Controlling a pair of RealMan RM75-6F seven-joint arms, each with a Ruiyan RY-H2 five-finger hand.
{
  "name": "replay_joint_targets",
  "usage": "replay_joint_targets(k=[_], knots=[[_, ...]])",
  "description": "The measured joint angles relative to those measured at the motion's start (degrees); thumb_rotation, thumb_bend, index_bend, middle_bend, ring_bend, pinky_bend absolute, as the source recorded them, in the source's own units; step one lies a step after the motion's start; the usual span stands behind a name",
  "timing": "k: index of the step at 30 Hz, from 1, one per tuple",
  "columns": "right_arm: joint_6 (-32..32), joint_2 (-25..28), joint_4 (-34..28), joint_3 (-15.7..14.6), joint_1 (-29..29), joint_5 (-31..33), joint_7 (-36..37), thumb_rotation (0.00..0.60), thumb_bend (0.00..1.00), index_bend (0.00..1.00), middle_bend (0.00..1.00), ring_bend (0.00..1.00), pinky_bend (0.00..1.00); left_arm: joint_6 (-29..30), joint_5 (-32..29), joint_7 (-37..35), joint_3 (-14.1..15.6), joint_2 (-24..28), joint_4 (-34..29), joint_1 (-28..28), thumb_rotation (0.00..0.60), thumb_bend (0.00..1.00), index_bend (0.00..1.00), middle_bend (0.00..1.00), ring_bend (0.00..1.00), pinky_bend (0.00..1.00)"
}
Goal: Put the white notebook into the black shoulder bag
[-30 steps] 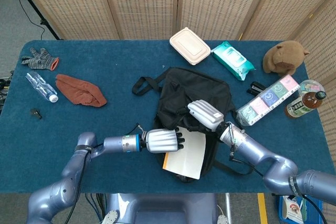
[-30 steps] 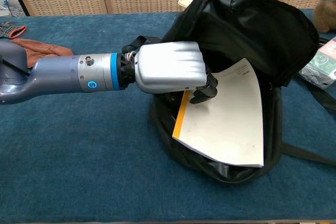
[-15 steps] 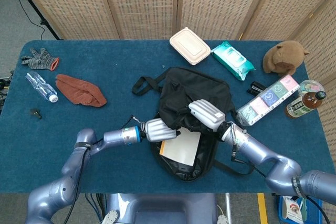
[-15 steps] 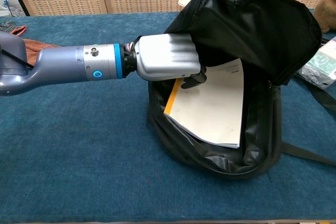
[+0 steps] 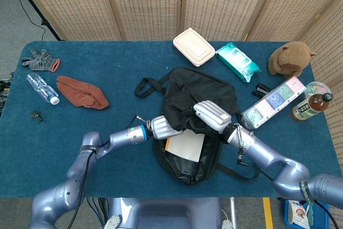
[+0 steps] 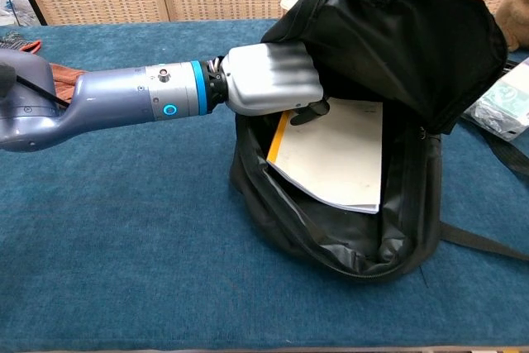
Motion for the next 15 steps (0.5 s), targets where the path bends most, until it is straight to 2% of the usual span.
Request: replay_joint_targets(k=[3, 6, 9, 15], knots=[[0.1, -0.2, 0.3, -0.1, 0.0, 0.2, -0.4, 0.600, 0.79, 0.59, 0.60, 0.50, 0.74, 0.3, 0.0, -0.5, 0.2, 0.2, -0.2, 0.2, 0.600, 0.30, 0.34, 0.34, 0.44, 0.72], [0.1, -0.5, 0.8, -0.1, 0.0, 0.4, -0.9, 0.600, 0.79, 0.59, 0.60, 0.50, 0.74, 1.1, 0.0, -1.5, 0.5, 0.6, -0.5, 0.6, 0.600, 0.12, 0.24, 0.32, 0.43, 0.72], [0.0, -1.0, 1.5, 0.0, 0.1, 1.0, -1.4, 0.600, 0.79, 0.59, 0.60, 0.50, 0.74, 2.5, 0.0, -2.8, 0.6, 1.0, -0.8, 1.2, 0.600, 0.01, 0.23, 0.31, 0.42, 0.72], [-0.7, -2.7, 4.1, 0.3, 0.7, 3.0, -3.2, 0.600, 0.79, 0.59, 0.60, 0.50, 0.74, 6.5, 0.2, -6.0, 1.2, 2.0, -1.6, 2.9, 0.600, 0.00, 0.23, 0.31, 0.42, 0.72]])
